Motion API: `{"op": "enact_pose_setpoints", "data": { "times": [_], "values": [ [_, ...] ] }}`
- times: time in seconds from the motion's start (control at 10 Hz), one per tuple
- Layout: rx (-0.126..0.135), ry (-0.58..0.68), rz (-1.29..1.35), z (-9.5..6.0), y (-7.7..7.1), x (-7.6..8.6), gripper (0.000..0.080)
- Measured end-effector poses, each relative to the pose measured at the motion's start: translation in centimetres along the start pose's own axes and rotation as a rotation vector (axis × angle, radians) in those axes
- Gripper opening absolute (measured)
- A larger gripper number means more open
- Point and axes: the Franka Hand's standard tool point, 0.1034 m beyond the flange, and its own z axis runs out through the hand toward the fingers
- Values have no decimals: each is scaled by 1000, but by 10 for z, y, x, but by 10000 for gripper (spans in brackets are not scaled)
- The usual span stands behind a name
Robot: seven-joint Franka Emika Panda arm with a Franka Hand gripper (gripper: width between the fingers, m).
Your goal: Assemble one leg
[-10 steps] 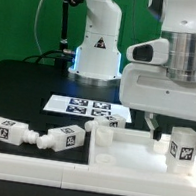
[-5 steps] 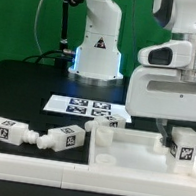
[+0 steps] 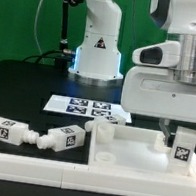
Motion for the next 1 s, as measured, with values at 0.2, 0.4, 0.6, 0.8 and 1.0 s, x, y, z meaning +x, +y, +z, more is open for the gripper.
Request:
{"op": "enact_pose_setpoints", "data": {
  "times": [0.2, 0.4, 0.6, 0.8, 1.0],
  "values": [
    [-31, -13, 226, -1, 13, 4, 288],
    [-69, -19, 382, -3, 27, 9, 289],
    [-69, 14, 345, -2, 27, 8, 292],
    [-53, 46, 227, -1, 12, 1, 292],
    [-57, 64, 174, -1, 3, -3, 292]
  ]
}}
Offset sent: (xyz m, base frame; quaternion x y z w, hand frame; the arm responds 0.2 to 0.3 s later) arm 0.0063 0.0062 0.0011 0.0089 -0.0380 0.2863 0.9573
